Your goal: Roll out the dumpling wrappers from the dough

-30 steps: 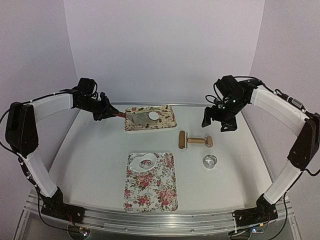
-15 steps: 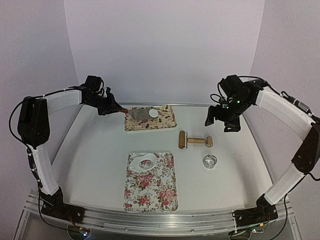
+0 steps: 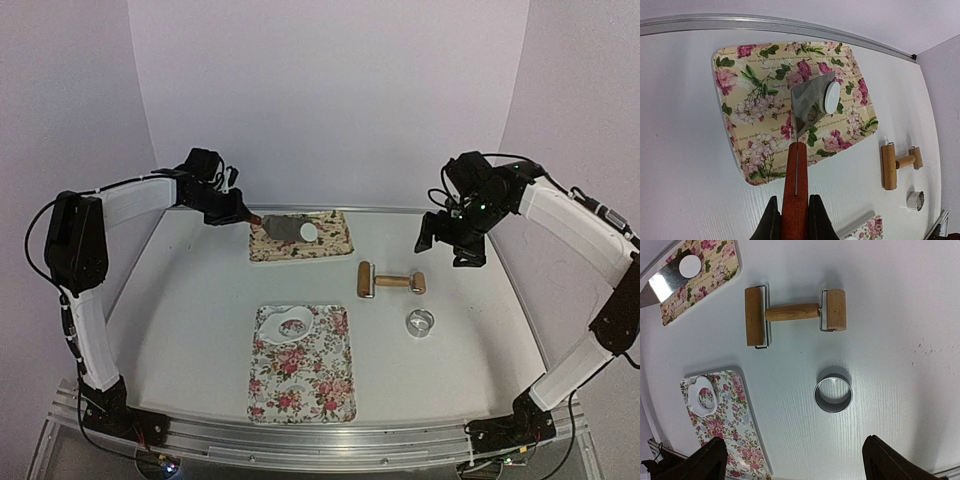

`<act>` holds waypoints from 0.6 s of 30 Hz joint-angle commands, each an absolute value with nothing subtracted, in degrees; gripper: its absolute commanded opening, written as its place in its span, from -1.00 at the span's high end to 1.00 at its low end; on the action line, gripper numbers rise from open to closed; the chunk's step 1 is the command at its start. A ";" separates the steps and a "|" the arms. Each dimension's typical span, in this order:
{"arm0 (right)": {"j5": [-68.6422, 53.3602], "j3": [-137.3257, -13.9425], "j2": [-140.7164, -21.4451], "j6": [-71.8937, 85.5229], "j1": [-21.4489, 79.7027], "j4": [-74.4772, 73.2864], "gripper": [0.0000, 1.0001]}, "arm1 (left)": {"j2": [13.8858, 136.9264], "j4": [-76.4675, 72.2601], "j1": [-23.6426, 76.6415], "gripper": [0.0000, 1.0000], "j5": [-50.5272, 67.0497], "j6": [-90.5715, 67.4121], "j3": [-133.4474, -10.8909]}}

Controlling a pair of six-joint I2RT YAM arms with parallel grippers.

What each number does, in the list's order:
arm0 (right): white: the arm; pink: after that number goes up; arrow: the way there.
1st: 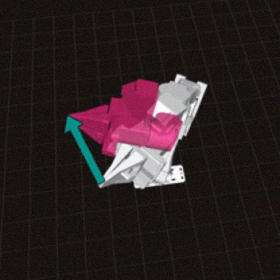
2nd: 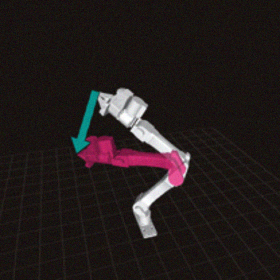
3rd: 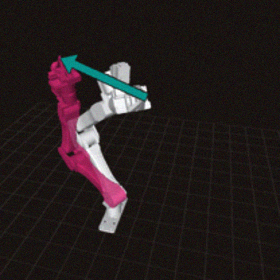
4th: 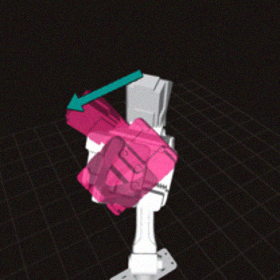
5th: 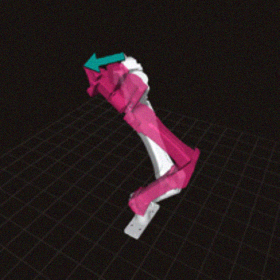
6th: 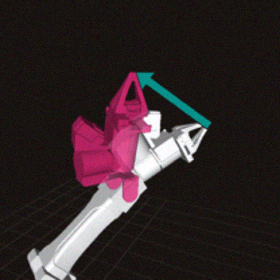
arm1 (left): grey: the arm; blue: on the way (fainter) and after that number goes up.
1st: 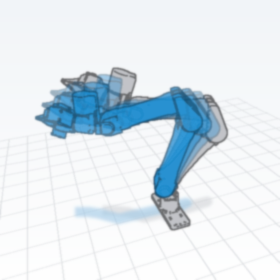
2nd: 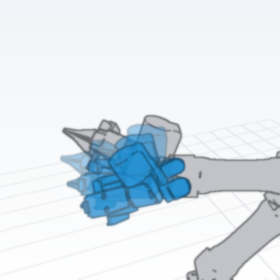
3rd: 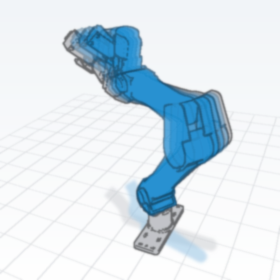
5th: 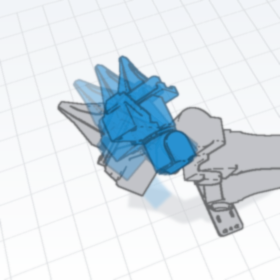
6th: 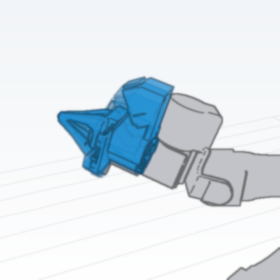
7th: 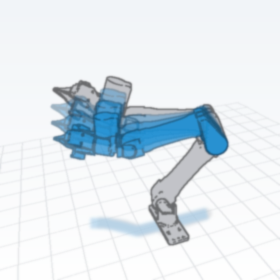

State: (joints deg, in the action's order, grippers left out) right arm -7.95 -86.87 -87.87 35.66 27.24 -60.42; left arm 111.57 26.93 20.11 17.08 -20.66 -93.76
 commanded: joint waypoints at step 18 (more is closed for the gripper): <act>-6.60 -86.86 -85.45 36.67 26.93 -59.87 -0.89 | 104.38 23.46 22.32 1.00 3.74 -14.95 -95.63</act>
State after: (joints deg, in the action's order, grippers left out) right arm -7.91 -86.50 -87.32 36.51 27.24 -60.24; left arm 110.23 26.40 22.66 5.59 -16.50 -94.50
